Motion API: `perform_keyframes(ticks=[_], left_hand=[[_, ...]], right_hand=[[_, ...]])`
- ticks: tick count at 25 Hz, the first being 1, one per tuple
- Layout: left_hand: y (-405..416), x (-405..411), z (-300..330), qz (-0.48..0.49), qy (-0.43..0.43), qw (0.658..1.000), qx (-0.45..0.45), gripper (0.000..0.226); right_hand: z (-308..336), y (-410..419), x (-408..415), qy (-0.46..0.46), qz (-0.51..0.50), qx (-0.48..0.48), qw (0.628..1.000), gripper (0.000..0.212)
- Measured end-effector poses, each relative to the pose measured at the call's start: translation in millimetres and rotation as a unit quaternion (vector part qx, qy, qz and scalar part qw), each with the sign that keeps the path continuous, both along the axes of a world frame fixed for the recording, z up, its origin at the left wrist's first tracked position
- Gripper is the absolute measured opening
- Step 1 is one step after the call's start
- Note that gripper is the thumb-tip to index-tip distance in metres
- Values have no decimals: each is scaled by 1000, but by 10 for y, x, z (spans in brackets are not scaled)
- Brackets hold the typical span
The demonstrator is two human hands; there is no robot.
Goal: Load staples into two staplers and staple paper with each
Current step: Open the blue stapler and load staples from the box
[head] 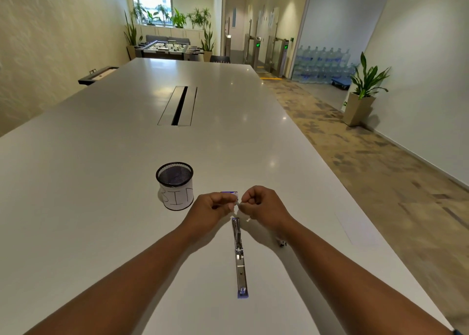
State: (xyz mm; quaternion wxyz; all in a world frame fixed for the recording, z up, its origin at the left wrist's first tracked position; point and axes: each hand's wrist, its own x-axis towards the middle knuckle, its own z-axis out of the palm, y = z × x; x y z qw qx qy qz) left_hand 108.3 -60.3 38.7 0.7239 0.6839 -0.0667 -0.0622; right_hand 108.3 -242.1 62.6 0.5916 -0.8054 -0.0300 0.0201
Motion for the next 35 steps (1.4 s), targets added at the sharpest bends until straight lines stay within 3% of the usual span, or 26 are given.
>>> perform_keyframes(ticks=[3,6,8,11,13,18,26,35], left_hand=[[-16,-146,79,3,11,999,-36,20],[-4,-191,124,-5,-19,1000,18,8],[28,-181,121,-11,-62,992,110,7],[66,-124,122,-4,-81,980,182,10],[67,-105,133,-8,-81,974,209,12],[59,-103,132,-35,-95,947,305,11],[50,-51,163,-135,-136,899,393,10],[-23,-33,206,-133,-146,873,446,11]], right_hand=[[-11,46,-141,24,17,68,997,12],[-13,44,-244,51,20,114,992,14],[-41,62,-329,35,-17,66,997,9],[-139,170,-592,-8,-103,-16,995,24],[-234,234,-790,-25,-95,-24,995,24],[-529,199,-863,-102,-60,-211,970,38],[-539,216,-853,-108,-78,-211,968,48],[-546,239,-846,-116,-74,-212,968,48]])
